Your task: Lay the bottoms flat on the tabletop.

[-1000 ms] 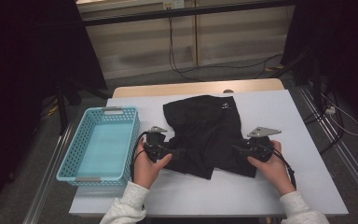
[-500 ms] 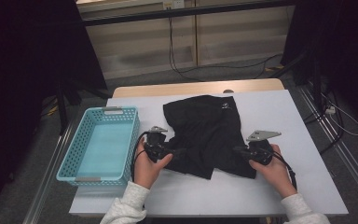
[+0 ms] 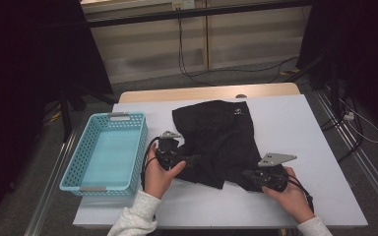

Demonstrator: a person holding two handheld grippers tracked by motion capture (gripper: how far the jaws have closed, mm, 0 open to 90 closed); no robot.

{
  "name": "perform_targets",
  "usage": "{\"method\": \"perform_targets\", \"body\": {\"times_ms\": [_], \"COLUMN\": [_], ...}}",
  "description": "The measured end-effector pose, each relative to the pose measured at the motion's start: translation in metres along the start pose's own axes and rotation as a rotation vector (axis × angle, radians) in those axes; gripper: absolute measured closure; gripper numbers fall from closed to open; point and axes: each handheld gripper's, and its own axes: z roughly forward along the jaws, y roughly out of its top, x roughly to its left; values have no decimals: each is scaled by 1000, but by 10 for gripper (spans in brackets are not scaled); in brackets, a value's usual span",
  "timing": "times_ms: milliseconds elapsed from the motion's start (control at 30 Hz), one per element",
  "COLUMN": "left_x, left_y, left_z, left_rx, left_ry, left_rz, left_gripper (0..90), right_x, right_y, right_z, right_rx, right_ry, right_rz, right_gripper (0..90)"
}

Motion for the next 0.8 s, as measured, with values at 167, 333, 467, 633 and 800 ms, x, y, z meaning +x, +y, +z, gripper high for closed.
{"method": "perform_targets", "body": {"times_ms": [167, 333, 467, 633, 800], "left_x": [-3, -7, -8, -7, -8], "left_y": [0, -1, -1, -2, -3], "left_z": [7, 12, 14, 18, 19], "left_rx": [16, 26, 38, 50, 50], "left_ry": [-10, -20, -25, -23, -21], "left_rz": [6, 14, 22, 20, 22], "left_gripper": [227, 227, 226, 226, 227], "right_x": [14, 13, -6, -26, -30], "right_y": [-3, 0, 6, 9, 8], "right_z": [-7, -16, -26, -14, 5], "right_rx": [22, 1, -49, -38, 25], "right_ry": [17, -45, -135, -177, -202], "right_rz": [-29, -33, 16, 72, 33], "right_gripper": [864, 679, 567, 471, 565]}}
